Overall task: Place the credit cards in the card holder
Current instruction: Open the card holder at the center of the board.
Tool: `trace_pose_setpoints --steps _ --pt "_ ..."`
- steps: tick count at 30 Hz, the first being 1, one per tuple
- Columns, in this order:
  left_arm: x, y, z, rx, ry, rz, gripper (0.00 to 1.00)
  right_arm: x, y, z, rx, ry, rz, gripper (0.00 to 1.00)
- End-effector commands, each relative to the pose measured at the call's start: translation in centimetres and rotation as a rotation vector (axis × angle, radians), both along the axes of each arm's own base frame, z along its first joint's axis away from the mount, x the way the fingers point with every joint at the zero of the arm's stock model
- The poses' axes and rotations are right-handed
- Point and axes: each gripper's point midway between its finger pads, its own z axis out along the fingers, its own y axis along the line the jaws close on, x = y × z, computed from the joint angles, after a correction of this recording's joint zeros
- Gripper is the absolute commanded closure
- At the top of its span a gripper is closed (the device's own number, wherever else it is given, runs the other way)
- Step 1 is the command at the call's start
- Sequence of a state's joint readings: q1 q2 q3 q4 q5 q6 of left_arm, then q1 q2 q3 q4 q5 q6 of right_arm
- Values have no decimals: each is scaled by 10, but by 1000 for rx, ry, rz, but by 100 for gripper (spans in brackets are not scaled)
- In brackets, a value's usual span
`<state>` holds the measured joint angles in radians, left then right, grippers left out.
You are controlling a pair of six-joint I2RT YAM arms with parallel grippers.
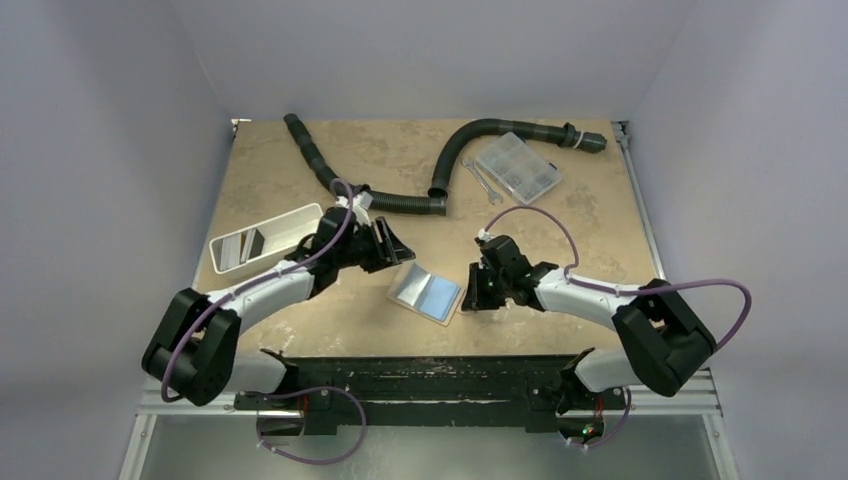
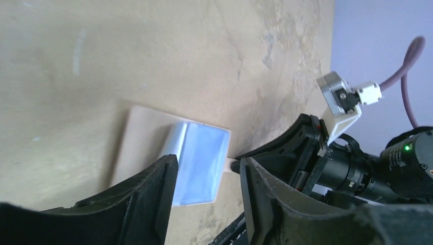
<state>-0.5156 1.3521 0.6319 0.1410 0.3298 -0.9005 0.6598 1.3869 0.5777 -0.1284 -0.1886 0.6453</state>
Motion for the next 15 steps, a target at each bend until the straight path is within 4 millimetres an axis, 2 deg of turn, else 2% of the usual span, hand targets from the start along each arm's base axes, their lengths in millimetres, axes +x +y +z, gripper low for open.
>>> trace_pose_setpoints --steps 1,3,5,8,12,15 --pt "18 30 33 18 -60 43 46 41 -13 20 -105 -110 -44 88" --pt "23 52 36 44 -42 77 43 61 -21 18 -151 -131 -65 92" --pt "33 80 44 66 -37 131 36 74 -26 17 -185 -143 -66 92" --pt "45 128 52 113 -25 235 24 84 -19 24 -176 -178 -14 74" --pt "57 210 54 245 7 442 6 91 -14 35 -166 -233 31 52" --pt "59 260 55 425 24 582 1 92 -12 43 -156 -268 62 40"
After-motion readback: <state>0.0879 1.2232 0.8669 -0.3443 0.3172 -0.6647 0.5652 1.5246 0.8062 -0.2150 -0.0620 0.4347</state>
